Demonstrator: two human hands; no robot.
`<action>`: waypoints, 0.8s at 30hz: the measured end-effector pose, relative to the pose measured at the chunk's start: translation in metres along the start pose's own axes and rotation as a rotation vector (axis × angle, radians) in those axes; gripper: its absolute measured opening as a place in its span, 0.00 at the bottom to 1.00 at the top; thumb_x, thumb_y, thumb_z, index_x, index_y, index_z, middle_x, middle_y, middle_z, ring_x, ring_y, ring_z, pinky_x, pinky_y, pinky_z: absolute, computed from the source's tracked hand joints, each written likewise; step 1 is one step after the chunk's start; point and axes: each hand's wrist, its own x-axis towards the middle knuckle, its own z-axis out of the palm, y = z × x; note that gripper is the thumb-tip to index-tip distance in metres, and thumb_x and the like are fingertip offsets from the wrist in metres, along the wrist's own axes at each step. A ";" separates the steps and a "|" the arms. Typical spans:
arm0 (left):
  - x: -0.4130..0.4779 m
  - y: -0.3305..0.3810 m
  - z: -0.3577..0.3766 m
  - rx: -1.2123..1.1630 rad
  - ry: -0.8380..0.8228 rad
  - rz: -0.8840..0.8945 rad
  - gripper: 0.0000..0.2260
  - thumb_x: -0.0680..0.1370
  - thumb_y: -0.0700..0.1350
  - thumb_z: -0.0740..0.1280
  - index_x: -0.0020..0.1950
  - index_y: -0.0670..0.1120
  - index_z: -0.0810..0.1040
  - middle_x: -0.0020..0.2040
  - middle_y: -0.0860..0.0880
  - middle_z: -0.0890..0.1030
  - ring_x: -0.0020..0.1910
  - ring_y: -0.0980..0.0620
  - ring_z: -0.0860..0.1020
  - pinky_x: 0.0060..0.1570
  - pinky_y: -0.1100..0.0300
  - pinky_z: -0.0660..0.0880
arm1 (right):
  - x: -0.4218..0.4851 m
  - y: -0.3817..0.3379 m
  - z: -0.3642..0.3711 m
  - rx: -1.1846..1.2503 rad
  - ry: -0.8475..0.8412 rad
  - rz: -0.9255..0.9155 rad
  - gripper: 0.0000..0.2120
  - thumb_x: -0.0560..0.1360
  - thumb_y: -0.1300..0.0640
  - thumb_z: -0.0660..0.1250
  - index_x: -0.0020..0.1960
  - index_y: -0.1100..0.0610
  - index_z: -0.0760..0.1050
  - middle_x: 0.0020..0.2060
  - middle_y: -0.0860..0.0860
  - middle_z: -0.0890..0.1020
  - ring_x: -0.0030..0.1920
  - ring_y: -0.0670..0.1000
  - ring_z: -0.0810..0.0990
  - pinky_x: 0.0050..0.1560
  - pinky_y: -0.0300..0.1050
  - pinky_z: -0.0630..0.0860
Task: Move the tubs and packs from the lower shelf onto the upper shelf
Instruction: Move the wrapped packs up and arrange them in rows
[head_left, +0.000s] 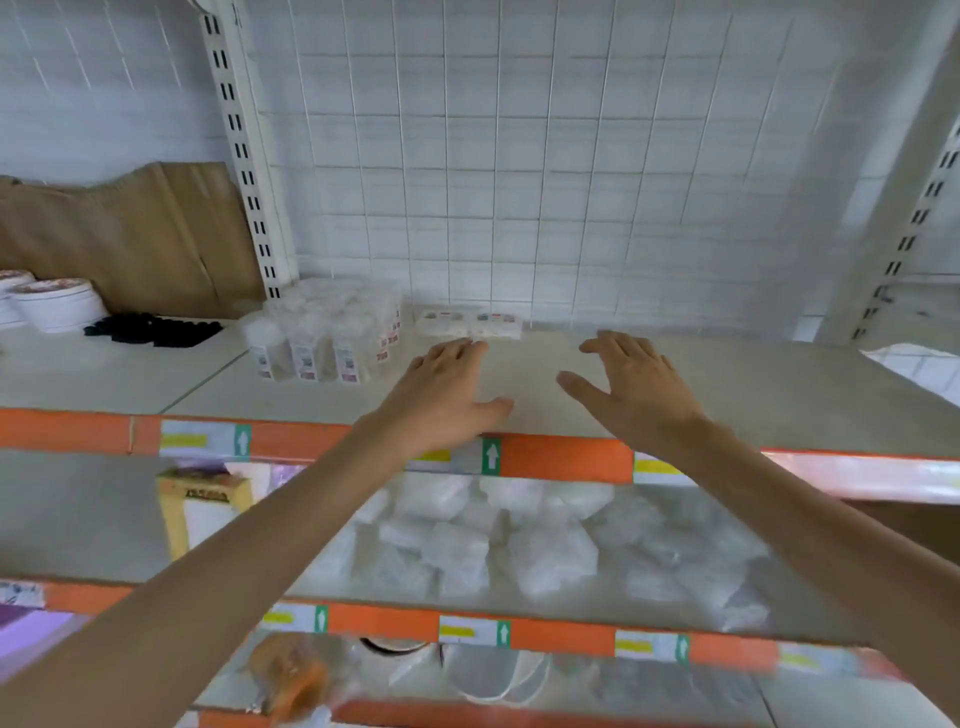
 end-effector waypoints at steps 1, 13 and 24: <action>-0.014 0.004 -0.001 -0.002 -0.004 0.015 0.34 0.79 0.59 0.63 0.79 0.45 0.55 0.79 0.47 0.58 0.77 0.48 0.57 0.72 0.52 0.55 | -0.018 -0.006 -0.004 0.009 0.014 0.009 0.29 0.79 0.38 0.58 0.73 0.54 0.66 0.75 0.52 0.65 0.75 0.53 0.59 0.72 0.52 0.58; -0.153 0.022 0.035 0.026 0.121 0.313 0.30 0.77 0.53 0.67 0.75 0.42 0.65 0.74 0.44 0.68 0.72 0.44 0.66 0.69 0.54 0.61 | -0.172 -0.045 0.010 0.062 0.162 -0.030 0.18 0.76 0.44 0.66 0.60 0.56 0.77 0.58 0.51 0.80 0.61 0.56 0.74 0.60 0.49 0.69; -0.167 -0.032 0.145 0.018 -0.100 0.159 0.32 0.78 0.59 0.65 0.77 0.45 0.62 0.78 0.46 0.61 0.76 0.48 0.60 0.72 0.57 0.55 | -0.173 0.009 0.124 -0.070 -0.175 -0.011 0.24 0.77 0.48 0.66 0.71 0.52 0.69 0.70 0.49 0.70 0.70 0.52 0.66 0.65 0.46 0.61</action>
